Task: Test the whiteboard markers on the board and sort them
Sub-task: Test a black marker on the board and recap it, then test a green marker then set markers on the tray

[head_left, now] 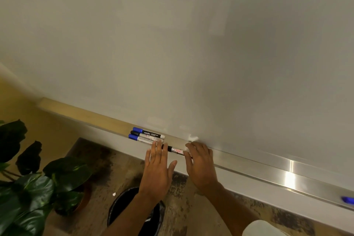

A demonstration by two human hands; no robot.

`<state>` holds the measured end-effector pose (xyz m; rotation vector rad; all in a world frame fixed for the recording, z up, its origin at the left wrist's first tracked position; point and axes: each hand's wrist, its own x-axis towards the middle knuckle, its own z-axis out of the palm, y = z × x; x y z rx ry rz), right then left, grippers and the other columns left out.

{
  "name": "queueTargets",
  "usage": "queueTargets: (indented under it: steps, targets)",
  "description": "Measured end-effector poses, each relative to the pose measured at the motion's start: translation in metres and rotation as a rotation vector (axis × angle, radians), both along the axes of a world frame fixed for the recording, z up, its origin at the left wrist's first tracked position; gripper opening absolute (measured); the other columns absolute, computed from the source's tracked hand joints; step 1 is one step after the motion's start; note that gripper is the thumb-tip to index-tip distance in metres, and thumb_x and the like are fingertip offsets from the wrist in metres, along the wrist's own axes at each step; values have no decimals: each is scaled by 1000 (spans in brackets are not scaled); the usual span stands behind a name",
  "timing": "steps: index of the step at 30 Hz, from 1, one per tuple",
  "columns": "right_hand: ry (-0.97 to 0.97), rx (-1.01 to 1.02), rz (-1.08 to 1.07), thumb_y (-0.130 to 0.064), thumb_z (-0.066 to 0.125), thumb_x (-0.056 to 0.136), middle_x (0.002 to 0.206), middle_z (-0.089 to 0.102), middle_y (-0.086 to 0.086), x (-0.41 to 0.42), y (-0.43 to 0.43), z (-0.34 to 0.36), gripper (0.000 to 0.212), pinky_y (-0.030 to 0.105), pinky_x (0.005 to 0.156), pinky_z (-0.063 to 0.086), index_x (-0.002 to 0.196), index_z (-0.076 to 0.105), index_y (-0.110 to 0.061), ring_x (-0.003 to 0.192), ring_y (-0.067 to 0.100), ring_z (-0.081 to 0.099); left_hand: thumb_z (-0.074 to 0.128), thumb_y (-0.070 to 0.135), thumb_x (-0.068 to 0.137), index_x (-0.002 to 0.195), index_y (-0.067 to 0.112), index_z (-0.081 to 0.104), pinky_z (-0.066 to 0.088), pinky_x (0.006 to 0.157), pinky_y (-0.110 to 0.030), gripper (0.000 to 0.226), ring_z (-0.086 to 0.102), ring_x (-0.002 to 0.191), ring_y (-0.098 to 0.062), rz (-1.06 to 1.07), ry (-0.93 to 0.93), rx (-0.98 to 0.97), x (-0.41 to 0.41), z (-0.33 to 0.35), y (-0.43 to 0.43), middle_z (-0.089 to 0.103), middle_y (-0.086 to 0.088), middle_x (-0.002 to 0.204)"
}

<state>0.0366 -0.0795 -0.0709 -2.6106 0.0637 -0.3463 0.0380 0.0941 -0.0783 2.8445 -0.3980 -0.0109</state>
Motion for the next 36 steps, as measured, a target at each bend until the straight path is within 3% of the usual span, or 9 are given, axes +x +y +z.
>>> queueTargets:
  steps: [3, 6, 13, 16, 22, 29, 36]
  targets:
    - [-52, -2, -12, -39, 41, 102, 128, 62, 2, -14, -11, 13, 38, 45, 103, 42, 124, 62, -17, 124, 24, 51, 2, 66, 103, 163, 19, 6, -6, 126, -41, 76, -13, 157, -19, -34, 0, -33, -5, 13, -14, -9, -4, 171]
    - [-90, -20, -25, -38, 45, 102, 134, 58, 3, -32, -25, 23, 37, 46, 108, 36, 129, 59, -17, 131, 24, 45, 5, 66, 104, 163, 20, 5, -7, 126, -40, 75, -11, 157, -20, -63, -4, -58, -11, 24, -30, -10, -4, 170]
    - [-143, -55, -90, -38, 50, 101, 138, 55, 4, -83, -77, 48, 37, 46, 111, 33, 131, 57, -17, 134, 24, 43, 11, 62, 106, 163, 17, 8, -6, 126, -39, 73, -9, 158, -20, -173, -16, -70, -45, 46, -85, -6, -7, 171]
    - [-145, -77, -139, -36, 52, 100, 138, 55, 4, -111, -112, 56, 37, 45, 112, 32, 131, 57, -17, 134, 23, 42, 13, 62, 106, 163, 19, 2, -7, 126, -40, 72, -15, 157, -18, -207, -6, -77, -67, 54, -117, -12, -4, 170]
    - [-121, -113, -250, -42, 45, 101, 143, 50, 2, -170, -192, 70, 40, 41, 116, 22, 134, 53, -22, 137, 21, 36, -1, 68, 100, 162, 22, -6, -7, 125, -41, 78, -24, 154, -15, -247, 1, -59, -114, 72, -191, -24, 0, 168]
    - [-87, -95, -331, -52, 30, 102, 147, 47, 2, -232, -278, 81, 47, 52, 112, 34, 136, 49, -27, 138, 25, 39, -5, 70, 98, 162, 21, -5, -10, 125, -39, 81, -25, 154, -17, -255, -7, -46, -161, 84, -270, -22, -2, 168]
    - [-58, -148, -371, -41, 36, 102, 143, 48, 1, -267, -347, 85, 38, 46, 111, 34, 133, 50, -25, 136, 23, 37, -4, 69, 95, 161, 23, -10, -12, 125, -38, 80, -28, 152, -15, -284, 9, -36, -185, 95, -327, -24, -2, 167]
